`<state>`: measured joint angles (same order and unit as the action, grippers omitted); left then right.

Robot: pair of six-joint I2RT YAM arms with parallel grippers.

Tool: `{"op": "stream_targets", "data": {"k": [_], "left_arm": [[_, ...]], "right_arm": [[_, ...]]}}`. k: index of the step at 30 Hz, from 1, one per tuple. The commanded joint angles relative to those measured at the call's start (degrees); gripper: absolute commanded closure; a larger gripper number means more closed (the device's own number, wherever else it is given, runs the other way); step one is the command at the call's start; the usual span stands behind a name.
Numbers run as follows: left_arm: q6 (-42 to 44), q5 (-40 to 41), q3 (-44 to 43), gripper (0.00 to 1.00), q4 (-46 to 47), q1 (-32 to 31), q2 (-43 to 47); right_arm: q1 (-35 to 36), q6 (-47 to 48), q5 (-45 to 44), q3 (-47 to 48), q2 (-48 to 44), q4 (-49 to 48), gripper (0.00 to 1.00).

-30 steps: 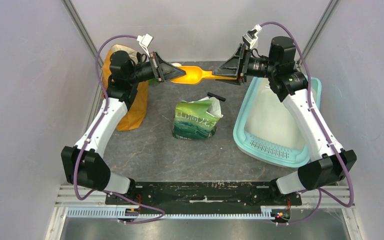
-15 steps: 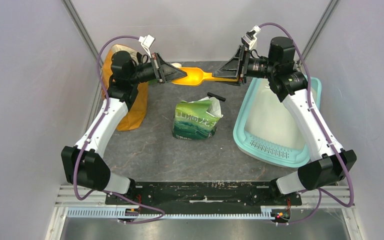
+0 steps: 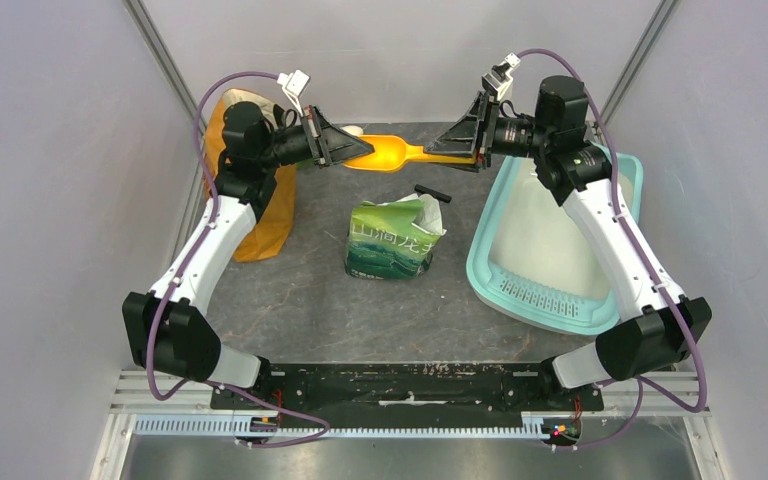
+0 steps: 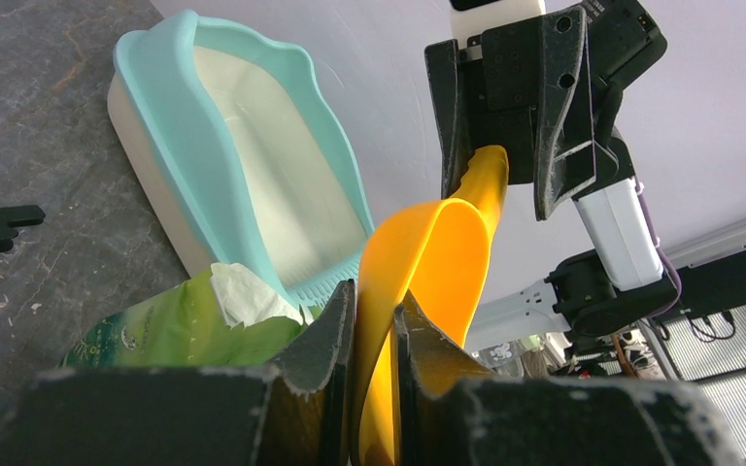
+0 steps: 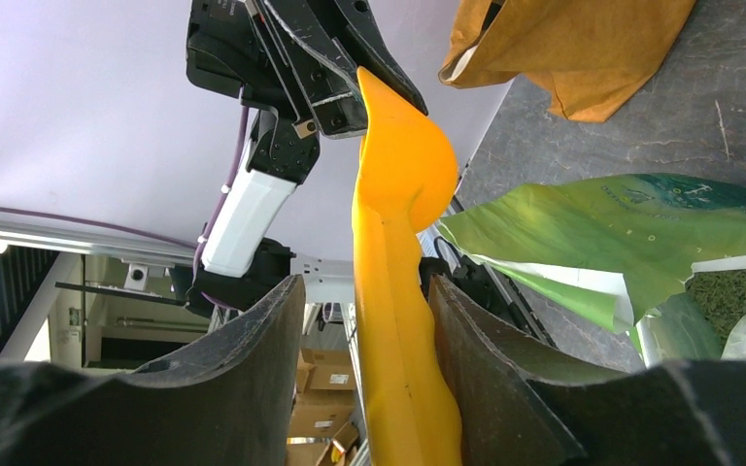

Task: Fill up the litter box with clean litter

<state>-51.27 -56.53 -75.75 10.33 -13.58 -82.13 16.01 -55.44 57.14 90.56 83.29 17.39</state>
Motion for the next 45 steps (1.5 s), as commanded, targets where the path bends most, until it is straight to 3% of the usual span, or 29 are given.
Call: {"op": "stream_targets", "data": {"k": [1, 8, 16, 20, 22, 27, 30, 32, 34, 37, 40, 45], "left_arm": [[1.6, 1.5, -0.5, 0.98, 0.6, -0.7, 1.3], [1.6, 1.8, -0.3, 0.98, 0.2, -0.7, 1.2], [1.6, 2.0, -0.5, 0.98, 0.1, -0.7, 1.4], [2.7, 1.8, -0.5, 0.98, -1.1, -0.7, 1.8], [3.3, 1.7, -0.5, 0.85, -1.7, -0.7, 2.0], [4.3, -0.6, -0.2, 0.31, -3.0, 2.6, 2.9], [7.3, -4.0, -1.5, 0.19, -3.9, 7.1, 3.8], [15.7, -7.9, -3.7, 0.18, -9.0, 8.9, 4.6], [36.2, -9.3, -9.6, 0.17, -26.7, 8.8, 5.2], [57.9, -3.0, -16.9, 0.16, -46.2, 6.4, 5.0], [74.0, 2.7, -21.0, 0.15, -56.7, 2.0, 4.3], [92.5, 14.9, -19.8, 0.15, -64.3, -9.3, 3.9]], "right_arm": [[1.3, -2.6, 2.1, -1.1, -1.9, -5.3, 0.41], [1.3, -2.2, 2.6, -1.6, -2.2, -5.6, 0.44], [1.3, 0.3, 1.6, -0.4, -1.9, -2.9, 0.72], [1.3, 1.4, 1.5, 0.1, -1.8, -1.4, 1.00], [1.2, 2.2, 1.5, 0.7, -1.6, -0.2, 1.00], [-1.2, 3.7, 1.8, 1.9, -1.9, 2.2, 1.00], [-5.6, 8.3, 1.9, 4.4, -2.1, 7.6, 1.00], [-9.5, 12.4, 2.3, 6.3, -2.1, 12.7, 1.00], [-13.8, 14.6, 3.3, 7.5, -2.5, 16.5, 1.00], [-18.7, 21.1, 4.3, 10.7, -3.2, 24.9, 1.00], [-21.1, 33.4, 2.3, 15.1, -4.1, 40.4, 1.00], [-21.5, 47.3, -3.6, 18.2, -5.1, 58.5, 1.00]]}}
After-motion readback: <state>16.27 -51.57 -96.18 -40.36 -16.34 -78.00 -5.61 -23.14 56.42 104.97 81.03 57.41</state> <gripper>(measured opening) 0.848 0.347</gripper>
